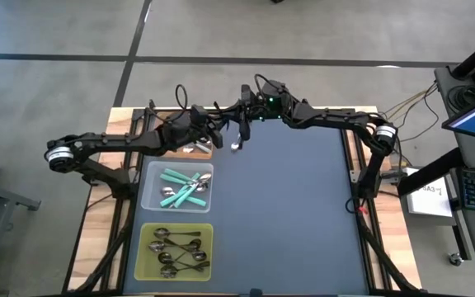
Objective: Sort silverware by color (type)
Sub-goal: Put the black spoon into the yellow bin
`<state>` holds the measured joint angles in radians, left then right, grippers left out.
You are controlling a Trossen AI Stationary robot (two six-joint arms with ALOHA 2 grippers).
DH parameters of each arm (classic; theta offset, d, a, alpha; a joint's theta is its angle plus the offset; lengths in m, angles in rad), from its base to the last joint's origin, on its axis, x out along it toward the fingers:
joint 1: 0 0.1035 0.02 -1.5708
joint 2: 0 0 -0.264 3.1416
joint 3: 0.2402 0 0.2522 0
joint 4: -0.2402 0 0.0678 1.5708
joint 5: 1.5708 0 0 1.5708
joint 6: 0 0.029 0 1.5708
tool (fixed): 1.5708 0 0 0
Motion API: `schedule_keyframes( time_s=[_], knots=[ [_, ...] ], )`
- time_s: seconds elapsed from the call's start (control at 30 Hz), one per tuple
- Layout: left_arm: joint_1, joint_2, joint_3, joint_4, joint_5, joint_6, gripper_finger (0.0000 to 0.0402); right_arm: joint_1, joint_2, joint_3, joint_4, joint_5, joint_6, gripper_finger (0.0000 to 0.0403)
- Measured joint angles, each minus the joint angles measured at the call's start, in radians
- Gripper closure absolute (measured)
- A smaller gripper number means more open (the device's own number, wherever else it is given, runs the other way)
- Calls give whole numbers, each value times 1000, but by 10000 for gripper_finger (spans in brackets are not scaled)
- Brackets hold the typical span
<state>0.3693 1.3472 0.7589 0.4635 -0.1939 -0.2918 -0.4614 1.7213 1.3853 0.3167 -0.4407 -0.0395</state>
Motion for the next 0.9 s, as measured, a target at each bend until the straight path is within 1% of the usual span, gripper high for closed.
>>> schedule_keyframes(
  time_s=[0.07, 0.13, 0.2, 0.3, 0.4, 0.47, 0.53, 0.63, 0.73, 0.77, 0.8, 0.9],
  knots=[
    [2, 0, 0, -3, 3, -7, 400, -13, -7, 0, -21, -17, 19, 386],
    [2, 0, 0, -1, 2, -6, 401, -23, -19, 0, -51, -19, 16, 373],
    [3, -2, 0, 3, 6, -7, 401, -39, -35, 0, -91, -20, 4, 354],
    [2, -3, 0, -2, 38, -8, 401, -61, -70, 0, -172, -11, -36, 321],
    [2, -11, 0, -14, 95, -10, 401, -89, -115, 0, -264, -11, -45, 290],
    [3, -22, 0, -63, 173, -20, 401, -110, -146, 0, -341, -4, -47, 275],
    [3, -49, 0, -168, 294, -35, 401, -132, -174, 0, -430, -4, -48, 265],
    [-6, -104, 8, -383, 517, -53, 401, -157, -205, 0, -588, -2, -68, 261],
    [-27, -170, 39, -607, 673, -41, 401, -163, -214, 0, -742, -1, -101, 264],
    [-37, -194, 50, -687, 708, -13, 401, -162, -214, 0, -790, -2, -103, 267],
    [-51, -216, 60, -772, 719, 11, 401, -161, -212, -1, -828, -2, -103, 270],
    [-107, -270, 91, -1016, 694, 4, 401, -156, -199, -6, -929, -4, -96, 280]
  ],
)
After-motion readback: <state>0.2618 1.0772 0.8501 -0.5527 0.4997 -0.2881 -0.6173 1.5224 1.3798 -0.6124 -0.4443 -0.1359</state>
